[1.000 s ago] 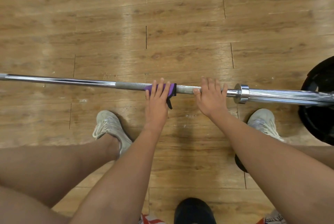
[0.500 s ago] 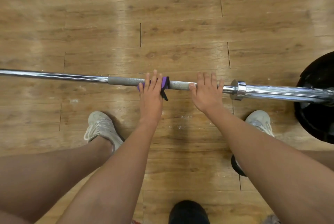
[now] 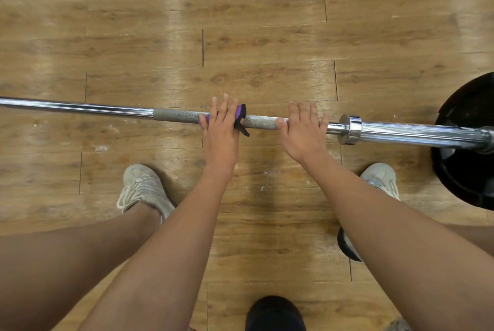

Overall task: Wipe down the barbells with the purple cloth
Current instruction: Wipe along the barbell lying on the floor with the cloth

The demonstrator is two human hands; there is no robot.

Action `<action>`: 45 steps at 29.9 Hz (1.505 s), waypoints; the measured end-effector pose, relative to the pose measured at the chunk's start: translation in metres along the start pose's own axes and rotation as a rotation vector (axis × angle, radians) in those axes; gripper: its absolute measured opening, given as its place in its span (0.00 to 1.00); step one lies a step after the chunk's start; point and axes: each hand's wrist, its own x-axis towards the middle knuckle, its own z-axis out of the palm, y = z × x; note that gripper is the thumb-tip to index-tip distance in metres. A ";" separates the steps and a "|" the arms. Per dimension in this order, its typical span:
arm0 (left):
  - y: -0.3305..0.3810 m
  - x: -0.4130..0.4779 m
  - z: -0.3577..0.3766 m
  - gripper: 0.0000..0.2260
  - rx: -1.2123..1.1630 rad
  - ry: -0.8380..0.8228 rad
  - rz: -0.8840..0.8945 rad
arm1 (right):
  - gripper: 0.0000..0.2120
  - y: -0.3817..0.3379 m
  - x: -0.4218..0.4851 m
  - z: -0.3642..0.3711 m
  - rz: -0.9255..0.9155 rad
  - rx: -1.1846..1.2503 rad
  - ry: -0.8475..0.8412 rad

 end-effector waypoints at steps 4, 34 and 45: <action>0.004 -0.001 0.000 0.26 -0.135 0.113 -0.242 | 0.29 0.000 0.001 -0.001 0.001 -0.008 -0.001; 0.027 -0.054 -0.009 0.29 0.073 -0.252 0.072 | 0.31 0.002 -0.063 0.027 0.008 0.015 0.029; -0.062 -0.040 -0.067 0.44 0.345 -0.352 -0.062 | 0.30 -0.002 -0.069 0.028 0.017 0.089 0.086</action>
